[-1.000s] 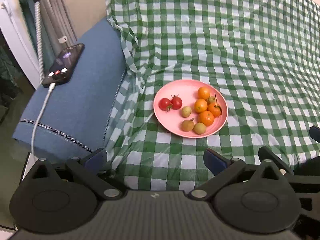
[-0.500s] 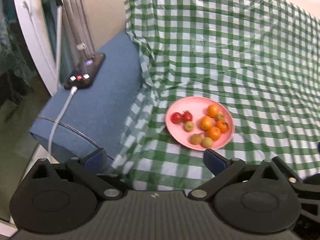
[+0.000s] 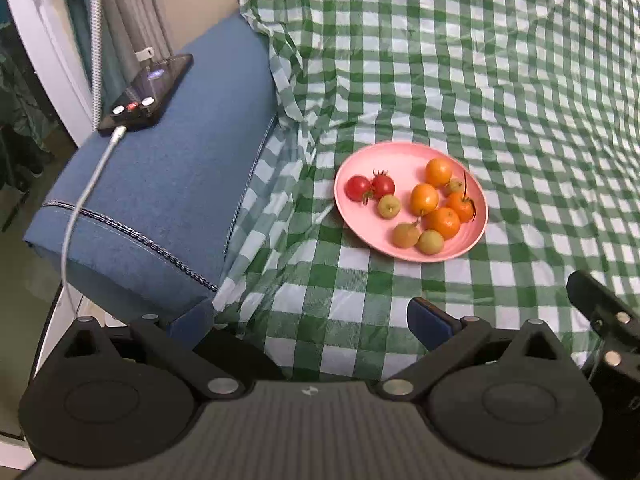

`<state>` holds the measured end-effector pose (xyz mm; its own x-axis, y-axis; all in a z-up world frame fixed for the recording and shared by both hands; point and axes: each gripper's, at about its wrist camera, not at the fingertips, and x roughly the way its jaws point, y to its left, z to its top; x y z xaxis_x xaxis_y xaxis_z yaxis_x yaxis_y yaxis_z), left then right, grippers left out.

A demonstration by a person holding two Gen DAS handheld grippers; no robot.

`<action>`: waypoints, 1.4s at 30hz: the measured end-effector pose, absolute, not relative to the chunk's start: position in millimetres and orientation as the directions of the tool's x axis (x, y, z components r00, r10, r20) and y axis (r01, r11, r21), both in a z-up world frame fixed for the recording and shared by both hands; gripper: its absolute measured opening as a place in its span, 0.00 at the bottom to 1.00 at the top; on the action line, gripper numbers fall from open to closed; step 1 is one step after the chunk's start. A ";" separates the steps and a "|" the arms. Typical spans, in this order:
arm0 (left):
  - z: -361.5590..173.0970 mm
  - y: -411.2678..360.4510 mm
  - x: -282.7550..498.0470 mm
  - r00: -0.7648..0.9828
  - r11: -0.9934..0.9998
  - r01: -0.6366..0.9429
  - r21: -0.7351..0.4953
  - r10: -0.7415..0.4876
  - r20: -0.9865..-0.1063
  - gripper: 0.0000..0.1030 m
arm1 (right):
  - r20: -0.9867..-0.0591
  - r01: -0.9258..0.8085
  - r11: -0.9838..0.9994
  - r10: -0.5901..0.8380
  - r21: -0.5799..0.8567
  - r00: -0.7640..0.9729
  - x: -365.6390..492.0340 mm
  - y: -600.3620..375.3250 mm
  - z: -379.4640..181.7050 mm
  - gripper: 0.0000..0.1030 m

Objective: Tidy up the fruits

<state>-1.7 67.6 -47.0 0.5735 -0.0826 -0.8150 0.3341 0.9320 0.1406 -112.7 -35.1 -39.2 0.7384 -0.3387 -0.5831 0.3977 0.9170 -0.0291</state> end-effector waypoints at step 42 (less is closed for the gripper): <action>-29.5 62.6 -13.7 0.583 0.928 0.340 0.151 -0.082 -0.809 1.00 | -0.549 0.394 0.919 -0.331 -0.003 0.767 -113.1 -33.0 -36.3 0.99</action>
<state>-13.7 62.6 -29.5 0.5826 -0.0822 -0.8086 0.3401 0.9282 0.1507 -113.1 -33.0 -36.3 0.7674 -0.3309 -0.5493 0.3940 0.9191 -0.0032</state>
